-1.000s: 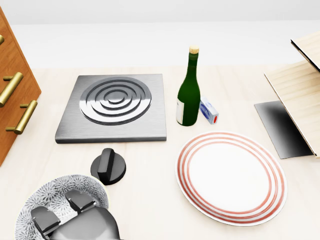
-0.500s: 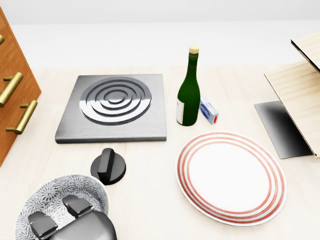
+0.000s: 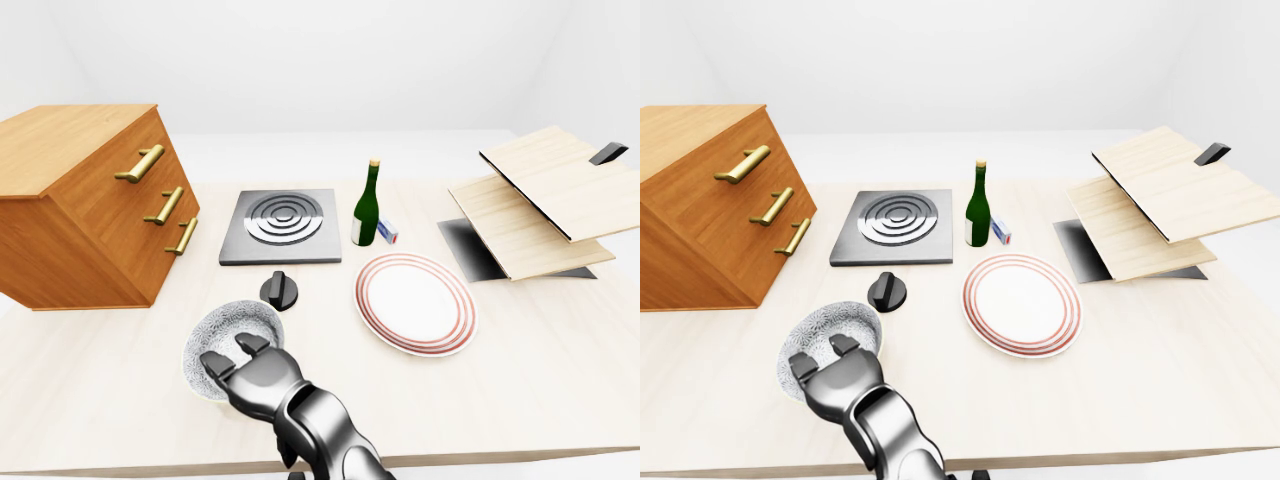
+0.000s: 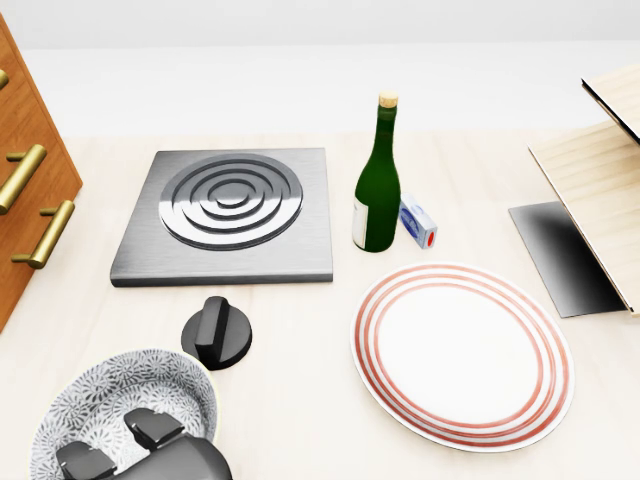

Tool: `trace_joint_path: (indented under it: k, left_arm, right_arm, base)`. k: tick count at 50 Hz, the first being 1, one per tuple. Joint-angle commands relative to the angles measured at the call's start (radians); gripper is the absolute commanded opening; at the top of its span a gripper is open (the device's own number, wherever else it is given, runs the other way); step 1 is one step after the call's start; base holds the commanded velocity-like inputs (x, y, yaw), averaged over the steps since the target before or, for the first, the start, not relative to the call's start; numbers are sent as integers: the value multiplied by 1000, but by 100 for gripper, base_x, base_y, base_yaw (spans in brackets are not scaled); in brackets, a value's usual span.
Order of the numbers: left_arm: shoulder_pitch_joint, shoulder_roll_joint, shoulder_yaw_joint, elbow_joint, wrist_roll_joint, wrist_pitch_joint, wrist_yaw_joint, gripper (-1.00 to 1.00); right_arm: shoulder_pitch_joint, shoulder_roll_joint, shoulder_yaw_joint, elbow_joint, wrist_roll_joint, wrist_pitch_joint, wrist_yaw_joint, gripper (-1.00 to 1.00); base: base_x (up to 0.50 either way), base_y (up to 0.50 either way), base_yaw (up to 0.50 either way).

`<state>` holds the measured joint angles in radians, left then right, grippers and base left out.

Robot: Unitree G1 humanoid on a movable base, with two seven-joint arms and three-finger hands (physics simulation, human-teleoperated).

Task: Pick up the akita bowl and put it on the plate.

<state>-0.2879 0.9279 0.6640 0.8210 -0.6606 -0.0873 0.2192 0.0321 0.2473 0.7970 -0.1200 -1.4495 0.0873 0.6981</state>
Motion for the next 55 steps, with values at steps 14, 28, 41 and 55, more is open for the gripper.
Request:
trace_joint_path:
  k: [14, 28, 41, 55]
  left_arm:
    - [0, 0, 0, 0, -2, 0, 1, 100]
    - [0, 0, 0, -1, -3, 0, 2, 100]
    - [1, 0, 1, -2, -4, 0, 2, 100]
    - [0, -1, 1, -2, -5, 0, 2, 100]
  right_arm:
    - [10, -39, -24, 16, 64, 0, 0, 96]
    - [9, -22, 7, -10, 12, 0, 0, 96]
    - [6, -17, 3, 4, 25, 0, 0, 95]
    - [4, -17, -2, 19, 40, 0, 0, 96]
  base:
    - [0, 0, 0]
    - [0, 0, 0]
    - [0, 0, 0]
    - [0, 0, 0]
